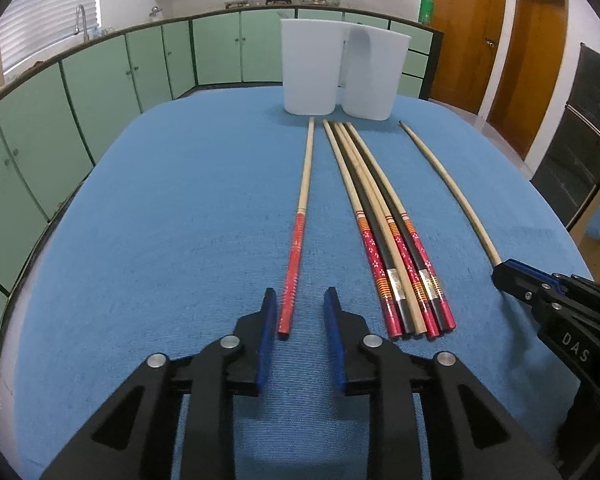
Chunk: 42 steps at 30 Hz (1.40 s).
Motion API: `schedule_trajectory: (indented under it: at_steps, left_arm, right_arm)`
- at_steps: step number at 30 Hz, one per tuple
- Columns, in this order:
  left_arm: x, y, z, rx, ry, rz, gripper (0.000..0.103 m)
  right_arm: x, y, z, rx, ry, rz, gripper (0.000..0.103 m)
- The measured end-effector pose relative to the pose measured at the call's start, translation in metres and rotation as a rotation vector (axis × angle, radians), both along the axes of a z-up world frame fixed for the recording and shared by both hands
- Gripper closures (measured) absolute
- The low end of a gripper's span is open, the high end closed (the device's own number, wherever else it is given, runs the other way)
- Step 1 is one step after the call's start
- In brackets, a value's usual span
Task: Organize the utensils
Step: 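Grasp one plain wooden chopstick with the right gripper while the left gripper grasps a red chopstick, then lift both chopsticks and drop them into the white holder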
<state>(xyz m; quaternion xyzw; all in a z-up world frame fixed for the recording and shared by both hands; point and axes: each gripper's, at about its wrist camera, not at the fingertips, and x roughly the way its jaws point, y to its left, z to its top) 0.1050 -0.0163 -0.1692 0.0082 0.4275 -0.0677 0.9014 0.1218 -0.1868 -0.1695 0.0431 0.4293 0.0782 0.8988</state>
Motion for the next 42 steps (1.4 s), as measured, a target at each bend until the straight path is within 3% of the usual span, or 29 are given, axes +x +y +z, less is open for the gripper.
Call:
schedule_trajectory:
  at_steps: [2,5,12,19,34,42]
  left_arm:
    - [0.0,0.001,0.0,-0.007,0.0,0.0,0.082]
    - [-0.001,0.001,0.001,-0.013,-0.001,-0.006,0.097]
    - [-0.002,0.004,0.005,-0.041,-0.012,-0.012,0.097]
    - [-0.012,0.007,0.032,-0.047,-0.073,-0.015,0.097]
    - [-0.013,0.013,0.146,-0.086,-0.379,-0.035,0.097]
    - [0.014,0.013,0.179,-0.104,-0.459,-0.062,0.097]
  right_arm:
    - [0.001,-0.001,-0.001,0.009,0.004,-0.001,0.095]
    - [0.001,-0.002,-0.001,0.009,0.003,-0.003,0.096]
    - [-0.004,-0.007,0.005,0.024,-0.033,-0.007,0.097]
    - [-0.006,-0.011,0.023,0.024,-0.078,-0.01,0.097]
    - [0.001,-0.019,0.124,0.055,-0.308,0.014,0.097]
    - [0.028,-0.02,0.177,0.062,-0.393,0.062,0.097]
